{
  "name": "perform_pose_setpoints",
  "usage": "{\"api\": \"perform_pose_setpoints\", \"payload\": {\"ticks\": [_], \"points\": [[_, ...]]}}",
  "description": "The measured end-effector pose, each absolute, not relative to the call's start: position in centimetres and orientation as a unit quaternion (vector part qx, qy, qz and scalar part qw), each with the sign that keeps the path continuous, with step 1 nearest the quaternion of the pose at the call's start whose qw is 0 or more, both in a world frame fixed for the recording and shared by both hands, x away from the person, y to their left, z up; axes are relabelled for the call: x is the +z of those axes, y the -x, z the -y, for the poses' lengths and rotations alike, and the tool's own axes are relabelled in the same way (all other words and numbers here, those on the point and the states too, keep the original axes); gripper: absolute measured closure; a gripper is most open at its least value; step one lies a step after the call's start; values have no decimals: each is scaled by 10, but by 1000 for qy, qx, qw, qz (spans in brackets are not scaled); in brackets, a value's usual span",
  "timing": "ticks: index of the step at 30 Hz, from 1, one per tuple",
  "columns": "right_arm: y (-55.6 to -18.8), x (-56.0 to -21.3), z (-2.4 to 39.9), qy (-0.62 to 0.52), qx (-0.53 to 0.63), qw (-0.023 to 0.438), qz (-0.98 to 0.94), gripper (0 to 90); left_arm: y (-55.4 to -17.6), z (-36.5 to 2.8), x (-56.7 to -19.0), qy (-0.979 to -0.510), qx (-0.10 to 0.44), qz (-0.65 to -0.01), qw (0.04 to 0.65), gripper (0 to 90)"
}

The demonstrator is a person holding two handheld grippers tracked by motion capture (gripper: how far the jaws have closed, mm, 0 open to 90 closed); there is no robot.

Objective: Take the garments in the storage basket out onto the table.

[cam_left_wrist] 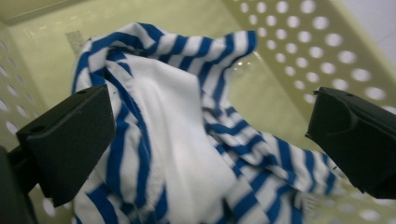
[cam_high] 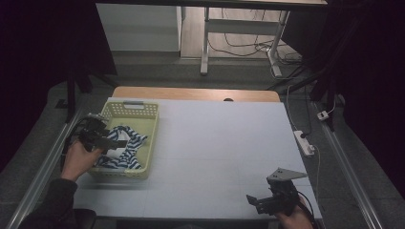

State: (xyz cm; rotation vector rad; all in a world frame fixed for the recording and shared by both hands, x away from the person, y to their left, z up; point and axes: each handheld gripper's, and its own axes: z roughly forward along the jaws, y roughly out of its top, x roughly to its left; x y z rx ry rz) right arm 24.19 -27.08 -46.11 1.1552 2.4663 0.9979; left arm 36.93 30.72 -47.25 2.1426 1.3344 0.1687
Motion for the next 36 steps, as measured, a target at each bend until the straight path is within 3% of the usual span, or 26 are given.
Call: {"api": "perform_pose_setpoints", "payload": {"ticks": [12,19,27,32,35,36], "points": [[-242,-461,271,-394,342,120,-845,16,-404,-299,-493,-815,47,-522,246,0],[-241,-461,270,-392,341,121,-846,16,-407,-289,-512,-835,-35,-495,239,0],[-241,-461,270,-391,340,121,-847,16,-398,-267,-523,-878,23,-451,160,0],[-241,-461,270,-388,339,123,-848,16,-394,-264,-520,-883,57,-447,135,121],[-241,-461,270,-387,338,124,-849,16,-391,-266,-515,-875,65,-458,140,328],[-240,-461,269,-387,339,124,-848,16,-390,-265,-514,-873,67,-464,137,458]]}}
